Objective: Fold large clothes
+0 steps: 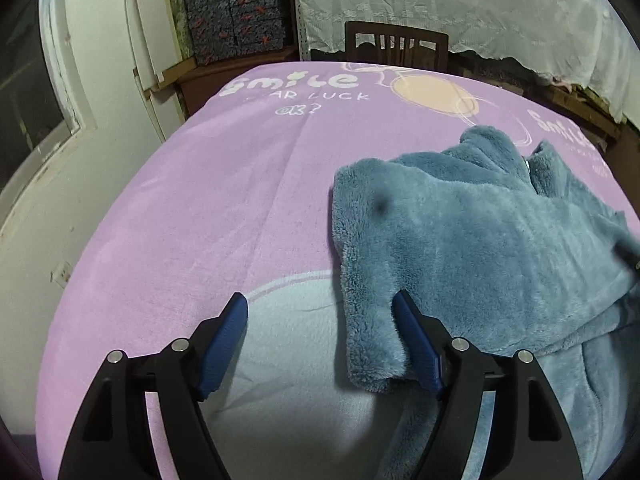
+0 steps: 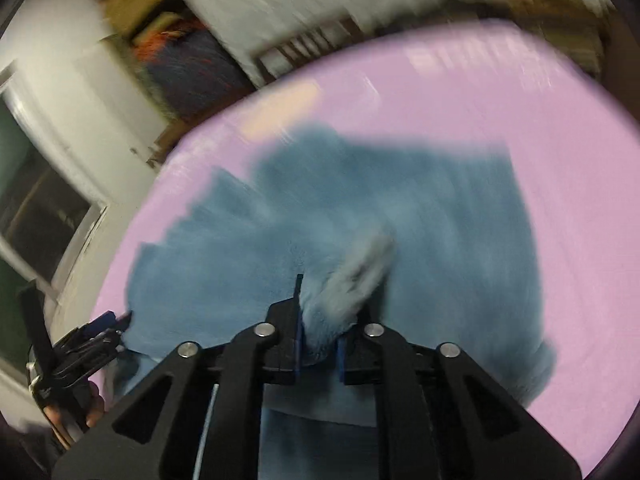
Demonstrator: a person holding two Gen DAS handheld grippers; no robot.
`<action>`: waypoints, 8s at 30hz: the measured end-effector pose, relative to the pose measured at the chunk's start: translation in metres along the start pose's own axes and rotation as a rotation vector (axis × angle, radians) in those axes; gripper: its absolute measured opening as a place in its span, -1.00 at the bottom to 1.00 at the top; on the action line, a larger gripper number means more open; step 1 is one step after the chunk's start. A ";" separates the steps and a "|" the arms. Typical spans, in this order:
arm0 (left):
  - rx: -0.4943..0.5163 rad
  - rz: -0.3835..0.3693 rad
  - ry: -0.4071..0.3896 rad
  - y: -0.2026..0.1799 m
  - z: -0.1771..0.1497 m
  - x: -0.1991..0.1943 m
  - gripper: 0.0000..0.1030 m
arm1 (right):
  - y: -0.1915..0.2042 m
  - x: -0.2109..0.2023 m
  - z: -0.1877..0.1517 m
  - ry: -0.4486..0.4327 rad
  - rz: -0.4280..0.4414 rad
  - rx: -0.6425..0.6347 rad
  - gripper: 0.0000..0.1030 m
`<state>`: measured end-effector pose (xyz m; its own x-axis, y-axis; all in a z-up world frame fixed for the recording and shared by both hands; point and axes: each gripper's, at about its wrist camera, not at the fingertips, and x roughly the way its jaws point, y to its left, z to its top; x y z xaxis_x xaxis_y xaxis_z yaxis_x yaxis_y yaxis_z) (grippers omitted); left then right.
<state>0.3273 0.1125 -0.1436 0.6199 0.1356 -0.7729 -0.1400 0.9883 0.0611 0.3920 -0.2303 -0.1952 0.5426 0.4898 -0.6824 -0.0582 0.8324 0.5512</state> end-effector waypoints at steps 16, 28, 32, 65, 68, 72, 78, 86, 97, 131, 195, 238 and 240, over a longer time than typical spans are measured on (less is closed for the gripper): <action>-0.013 -0.259 -0.078 -0.038 0.033 -0.034 0.46 | 0.069 -0.014 0.007 -0.048 0.074 -0.130 -0.43; 0.102 -0.296 0.045 -0.082 0.031 0.021 0.51 | -0.023 0.002 0.013 0.025 0.098 0.154 -1.00; 0.093 -0.316 0.040 -0.075 0.028 0.019 0.51 | -0.033 -0.015 0.008 -0.007 0.065 0.153 -1.00; 0.188 -0.263 0.082 -0.059 -0.100 -0.073 0.60 | -0.041 -0.137 -0.141 0.093 0.152 0.072 -0.47; 0.156 -0.275 0.079 -0.049 -0.107 -0.083 0.60 | -0.049 -0.154 -0.149 0.070 0.146 0.097 -0.47; 0.085 -0.289 0.044 -0.024 -0.110 -0.103 0.60 | -0.057 -0.183 -0.147 -0.002 0.097 0.090 -0.39; -0.005 -0.322 0.037 0.006 -0.087 -0.099 0.59 | -0.067 -0.175 -0.127 -0.005 0.072 0.098 -0.39; -0.032 -0.422 0.126 0.002 -0.089 -0.072 0.44 | -0.073 -0.152 -0.120 0.032 0.060 0.119 -0.20; -0.006 -0.437 0.145 -0.011 -0.075 -0.057 0.36 | -0.072 -0.137 -0.114 0.063 0.114 0.130 -0.13; 0.086 -0.522 0.118 -0.023 -0.166 -0.127 -0.15 | -0.054 -0.186 -0.199 0.068 0.150 0.025 -0.28; -0.028 -0.445 -0.165 -0.016 0.036 -0.118 -0.72 | -0.003 -0.148 0.024 -0.151 0.242 0.040 -0.72; -0.114 -0.275 -0.184 0.010 0.037 -0.084 0.11 | 0.005 -0.114 0.035 -0.170 0.139 -0.066 0.03; -0.124 -0.268 -0.189 0.016 0.041 -0.090 0.10 | 0.010 -0.120 0.038 -0.176 0.117 -0.080 0.03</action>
<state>0.3009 0.1185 -0.0471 0.7774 -0.1051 -0.6201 -0.0390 0.9760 -0.2144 0.3585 -0.2909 -0.0894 0.6655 0.5371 -0.5184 -0.1917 0.7941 0.5767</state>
